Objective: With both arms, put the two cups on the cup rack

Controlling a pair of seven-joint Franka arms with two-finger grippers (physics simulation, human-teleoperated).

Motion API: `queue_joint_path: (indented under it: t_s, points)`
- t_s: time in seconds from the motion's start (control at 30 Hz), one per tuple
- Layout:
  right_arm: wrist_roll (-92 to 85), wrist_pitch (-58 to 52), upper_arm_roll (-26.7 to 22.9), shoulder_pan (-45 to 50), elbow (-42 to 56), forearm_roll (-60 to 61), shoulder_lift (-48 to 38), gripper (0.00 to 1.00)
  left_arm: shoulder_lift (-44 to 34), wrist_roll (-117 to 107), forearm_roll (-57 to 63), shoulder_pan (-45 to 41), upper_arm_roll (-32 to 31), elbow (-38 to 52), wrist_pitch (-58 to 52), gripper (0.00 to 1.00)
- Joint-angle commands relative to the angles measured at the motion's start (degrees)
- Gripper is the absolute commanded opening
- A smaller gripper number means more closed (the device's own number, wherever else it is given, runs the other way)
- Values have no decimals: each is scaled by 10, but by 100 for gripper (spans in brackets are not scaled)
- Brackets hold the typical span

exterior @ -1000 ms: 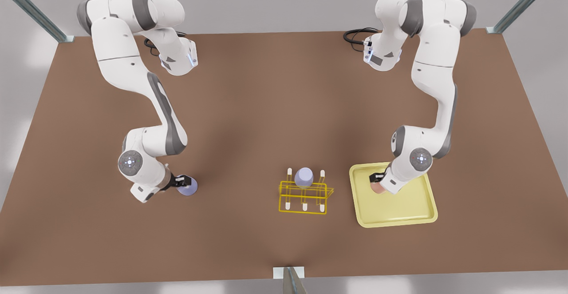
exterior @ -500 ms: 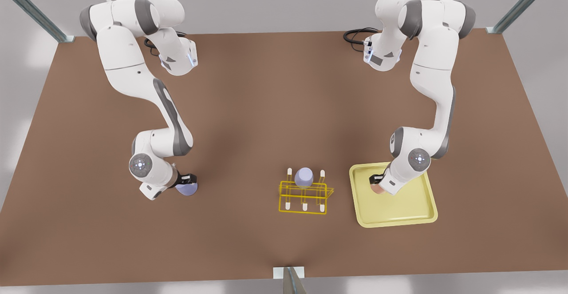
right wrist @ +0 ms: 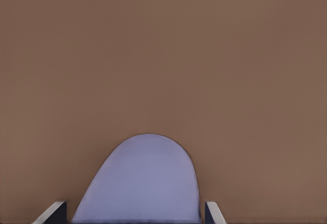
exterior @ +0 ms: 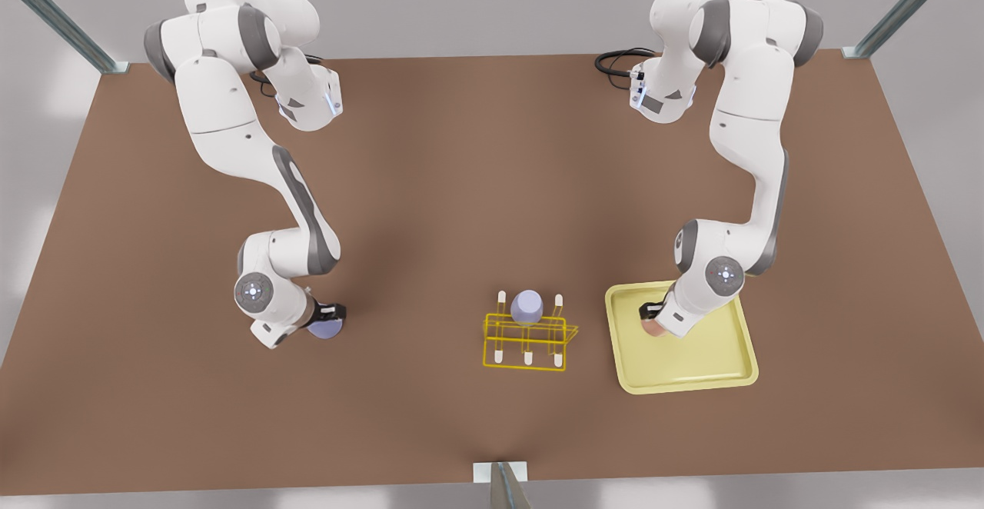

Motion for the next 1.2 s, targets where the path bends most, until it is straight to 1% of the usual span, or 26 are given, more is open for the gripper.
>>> queue_joint_path:
  t_s: [0.0, 0.1, 0.13, 0.17, 0.3, 0.33, 0.4, 0.43, 0.5, 0.53, 0.6, 0.7, 0.77, 0.83, 0.87, 1.17]
  points:
    - [3, 0, 0, 0, -5, 1, -4, 100, -4, -5, 0, 0, 0, 0, -1, 85]
    - [3, -2, 0, 0, -6, 1, -5, 100, -1, -6, -1, 0, -11, 2, -8, 85]
    - [3, -2, 0, 0, -6, 1, -5, 100, -8, -6, -1, -1, -12, 7, -36, 85]
    - [3, -1, 0, 0, -6, 1, -5, 100, -18, -7, -3, -1, -12, 22, -70, 85]
    - [3, 0, 0, -1, -6, 1, -5, 100, -17, -14, -1, 4, -12, 130, -130, 86]
    - [3, 0, 0, -2, -5, 1, -5, 98, -17, -15, -1, 3, -12, 144, -129, 86]
    - [4, -1, 0, -2, -4, 1, -5, 89, -14, -28, -3, -1, -13, 199, -129, 86]
    - [3, -1, 0, -2, -3, 1, -4, 84, -4, -45, -3, -1, -18, 229, -129, 86]
    - [3, 0, 0, -3, 3, 1, -1, 83, 54, -48, -5, -2, -27, 329, -129, 86]
    - [3, 0, 0, -4, 3, 1, -1, 83, 64, -58, -5, -3, -34, 339, -125, 86]
    - [3, 0, 0, -5, 6, 1, -2, 83, 99, -104, -5, -5, -72, 380, -124, 86]
    - [4, 0, 1, -4, 9, 1, -5, 84, 99, -142, -5, -8, -97, 401, -126, 86]
    - [4, 0, 1, -1, 11, 0, -5, 84, 99, -148, -29, -21, -98, 401, -132, 86]
    - [4, 1, 1, -1, 13, 0, 1, 84, 99, -147, -30, -33, -98, 401, -160, 86]
    - [4, 1, 1, -1, 14, 1, 2, 84, 100, -147, -52, -33, -102, 401, -159, 86]
    - [4, 1, 1, -2, 15, 0, 7, 85, 127, -158, -53, -63, -105, 421, -147, 86]
